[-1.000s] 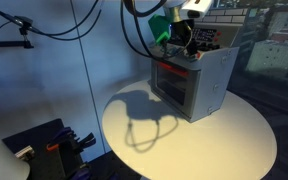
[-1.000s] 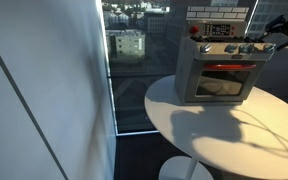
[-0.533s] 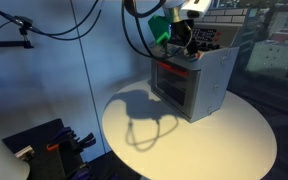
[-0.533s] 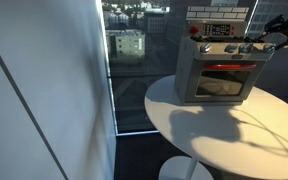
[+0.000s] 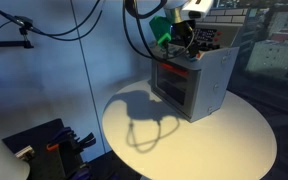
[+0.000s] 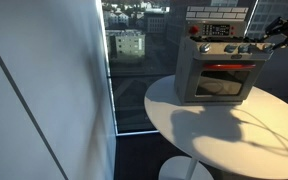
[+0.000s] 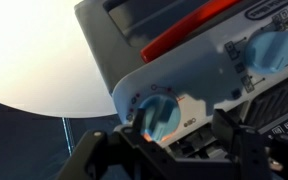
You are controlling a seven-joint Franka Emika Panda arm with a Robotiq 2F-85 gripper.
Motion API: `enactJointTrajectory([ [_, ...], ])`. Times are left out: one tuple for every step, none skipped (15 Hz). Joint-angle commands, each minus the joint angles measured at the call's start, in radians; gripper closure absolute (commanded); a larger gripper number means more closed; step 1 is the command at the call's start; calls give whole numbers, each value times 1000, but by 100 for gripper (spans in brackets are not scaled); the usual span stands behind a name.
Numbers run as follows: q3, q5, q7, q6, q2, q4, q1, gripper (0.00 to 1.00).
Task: Turn the knob on the right towards the left
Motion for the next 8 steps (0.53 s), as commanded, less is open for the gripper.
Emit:
enactJointTrajectory([
  [10, 46, -43, 9, -1, 11, -9, 46],
  [10, 49, -46, 8, -2, 9, -12, 50],
  [11, 52, -46, 8, -2, 9, -13, 47],
  [11, 55, -47, 8, -2, 9, -14, 53],
  [10, 57, -47, 7, -1, 10, -15, 56],
  [10, 59, -47, 8, -2, 9, -16, 67],
  [10, 60, -48, 9, -3, 8, -16, 65],
  [10, 60, -48, 10, -5, 6, -17, 75],
])
